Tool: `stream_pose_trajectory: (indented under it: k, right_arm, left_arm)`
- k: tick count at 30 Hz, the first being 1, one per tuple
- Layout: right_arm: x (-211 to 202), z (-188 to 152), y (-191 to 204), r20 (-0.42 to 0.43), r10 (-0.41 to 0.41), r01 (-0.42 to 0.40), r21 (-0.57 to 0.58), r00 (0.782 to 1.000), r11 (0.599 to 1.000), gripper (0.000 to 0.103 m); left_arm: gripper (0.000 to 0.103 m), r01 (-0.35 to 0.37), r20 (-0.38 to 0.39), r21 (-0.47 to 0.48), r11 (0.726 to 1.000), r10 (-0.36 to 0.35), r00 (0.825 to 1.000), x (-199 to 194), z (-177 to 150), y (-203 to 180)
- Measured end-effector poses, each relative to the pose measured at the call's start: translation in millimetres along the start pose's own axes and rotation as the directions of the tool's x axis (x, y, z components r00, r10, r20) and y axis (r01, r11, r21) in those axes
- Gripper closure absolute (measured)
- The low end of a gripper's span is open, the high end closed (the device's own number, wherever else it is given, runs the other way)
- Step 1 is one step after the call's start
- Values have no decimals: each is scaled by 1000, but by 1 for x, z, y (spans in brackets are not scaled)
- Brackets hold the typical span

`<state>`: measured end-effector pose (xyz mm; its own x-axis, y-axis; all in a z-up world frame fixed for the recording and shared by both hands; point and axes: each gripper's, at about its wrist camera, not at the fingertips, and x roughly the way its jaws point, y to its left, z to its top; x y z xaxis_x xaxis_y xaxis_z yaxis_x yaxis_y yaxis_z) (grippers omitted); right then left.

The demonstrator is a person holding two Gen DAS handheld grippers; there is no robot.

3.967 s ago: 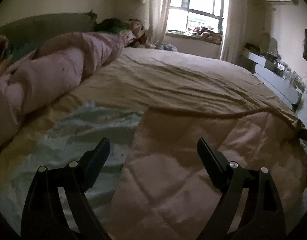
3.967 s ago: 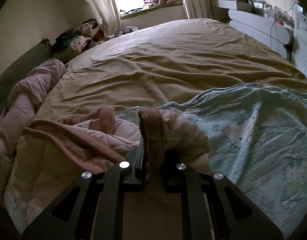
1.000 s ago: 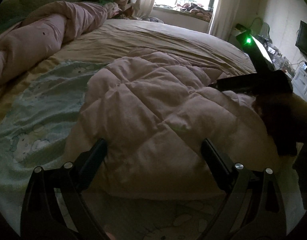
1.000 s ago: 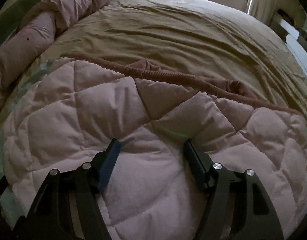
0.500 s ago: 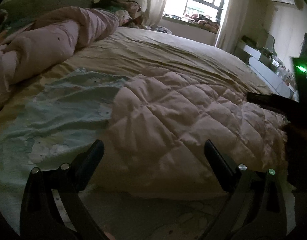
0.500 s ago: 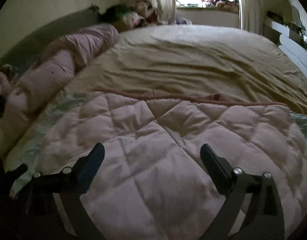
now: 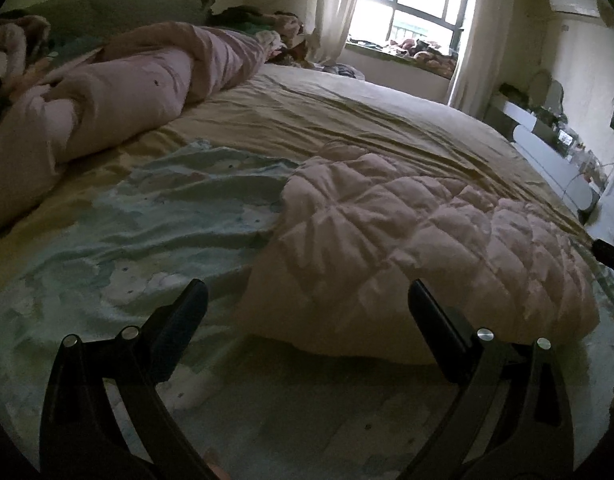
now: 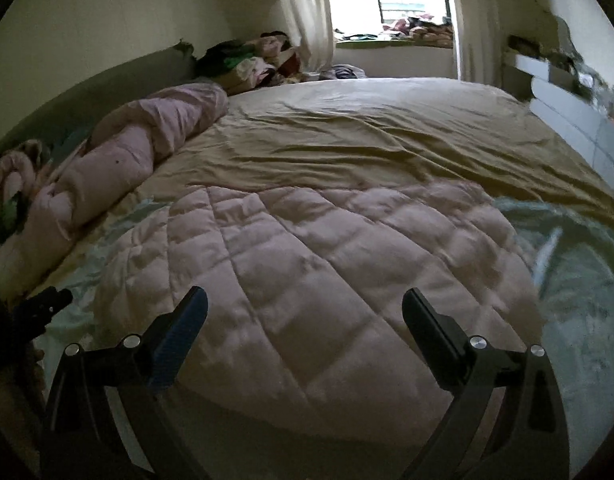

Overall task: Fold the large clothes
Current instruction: 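Open both tools and pull them back from the folded pink quilt, then move both tools to the folded quilt's side edge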

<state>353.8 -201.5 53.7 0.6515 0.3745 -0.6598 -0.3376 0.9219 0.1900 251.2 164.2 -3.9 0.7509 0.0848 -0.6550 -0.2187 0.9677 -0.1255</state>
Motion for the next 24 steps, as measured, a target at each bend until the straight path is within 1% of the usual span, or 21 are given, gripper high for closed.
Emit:
stream_pose_trajectory:
  k: [6,11,22,24]
  right_arm:
    - [-23,-30,-40,-2,-36,36,81,999,996,6]
    - [-37,-51,-61,-5,-53,53,126,999,991,6]
    - [-52,-81,-80,-33,-52,57,165,998,985,6]
    - [-55,-85,-82,-35,-49,54,172,998,984,6]
  left_arm:
    - [9,-38,-19,14,999,38,999,-6,-13,0]
    - [9,-60,-21,26,998,60,998,-15,-24,-1]
    - [9,-82,-33,58,995,84,996,-35,-48,-11]
    - [9,-76,-36,63,995,78,996,-37,-52,-14]
